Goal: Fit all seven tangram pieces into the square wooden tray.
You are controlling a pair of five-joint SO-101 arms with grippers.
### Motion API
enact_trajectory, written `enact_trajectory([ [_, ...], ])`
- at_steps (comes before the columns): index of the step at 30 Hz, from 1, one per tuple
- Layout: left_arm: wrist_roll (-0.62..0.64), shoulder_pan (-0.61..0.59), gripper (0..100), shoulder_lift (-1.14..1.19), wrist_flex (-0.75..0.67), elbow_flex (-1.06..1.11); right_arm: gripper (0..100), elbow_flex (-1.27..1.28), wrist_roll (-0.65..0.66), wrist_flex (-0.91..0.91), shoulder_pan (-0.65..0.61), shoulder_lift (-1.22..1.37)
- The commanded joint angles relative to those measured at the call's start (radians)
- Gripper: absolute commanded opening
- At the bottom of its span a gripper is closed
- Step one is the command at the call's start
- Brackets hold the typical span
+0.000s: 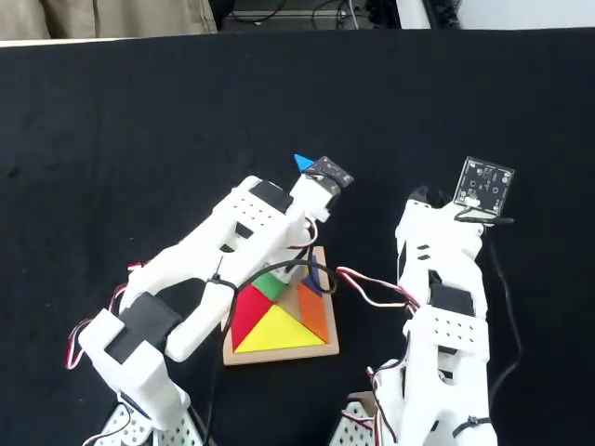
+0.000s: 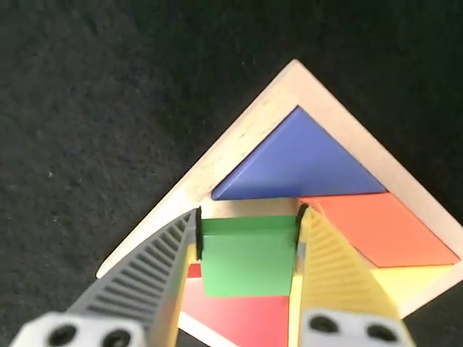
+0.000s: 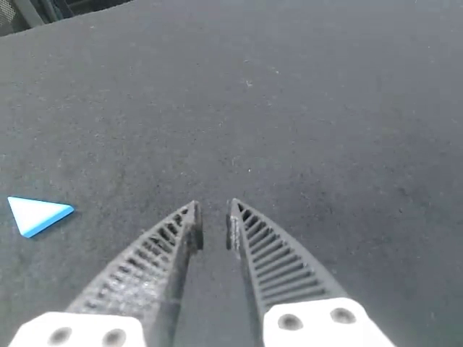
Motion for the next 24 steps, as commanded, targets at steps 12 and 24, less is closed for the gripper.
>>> enact_trajectory([
  [12, 0.015, -0.018, 26, -0.061, -0.015, -0.015, 7.4, -0.008, -0.006, -0.023, 0.014, 0.004],
  [24, -0.117, -0.211, 5, -0.054, -0.014, -0.005, 7.4, -0.008, -0.006, -0.025, 0.014, 0.004],
])
